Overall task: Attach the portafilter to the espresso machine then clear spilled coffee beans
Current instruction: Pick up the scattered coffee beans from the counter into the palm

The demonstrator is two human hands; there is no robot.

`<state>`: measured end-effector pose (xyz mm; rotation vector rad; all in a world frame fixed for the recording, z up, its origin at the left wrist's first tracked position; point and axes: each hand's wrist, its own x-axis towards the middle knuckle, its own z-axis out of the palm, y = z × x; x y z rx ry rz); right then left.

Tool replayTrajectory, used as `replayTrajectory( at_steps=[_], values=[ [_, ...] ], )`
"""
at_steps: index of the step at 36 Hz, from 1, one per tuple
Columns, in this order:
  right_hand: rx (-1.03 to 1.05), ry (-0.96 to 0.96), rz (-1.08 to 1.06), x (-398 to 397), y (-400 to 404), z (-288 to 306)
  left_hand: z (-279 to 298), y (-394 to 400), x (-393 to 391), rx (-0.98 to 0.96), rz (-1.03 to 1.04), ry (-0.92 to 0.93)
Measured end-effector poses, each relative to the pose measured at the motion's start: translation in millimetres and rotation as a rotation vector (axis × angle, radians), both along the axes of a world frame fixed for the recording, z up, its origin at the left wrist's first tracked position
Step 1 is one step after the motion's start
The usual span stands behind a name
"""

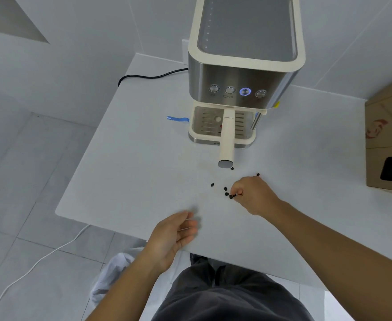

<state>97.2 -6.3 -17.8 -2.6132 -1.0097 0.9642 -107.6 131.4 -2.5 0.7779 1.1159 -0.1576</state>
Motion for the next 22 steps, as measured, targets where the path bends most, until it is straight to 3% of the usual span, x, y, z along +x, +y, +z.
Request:
replayTrajectory(
  at_steps=[11, 22],
  values=[
    [-0.191, -0.078, 0.045, -2, -3, -12, -4, -2, 2, -0.067, 0.031, -0.002],
    [-0.201, -0.076, -0.031, -6, -4, -10, -3, -4, 9, -0.138, 0.083, 0.003]
  ],
)
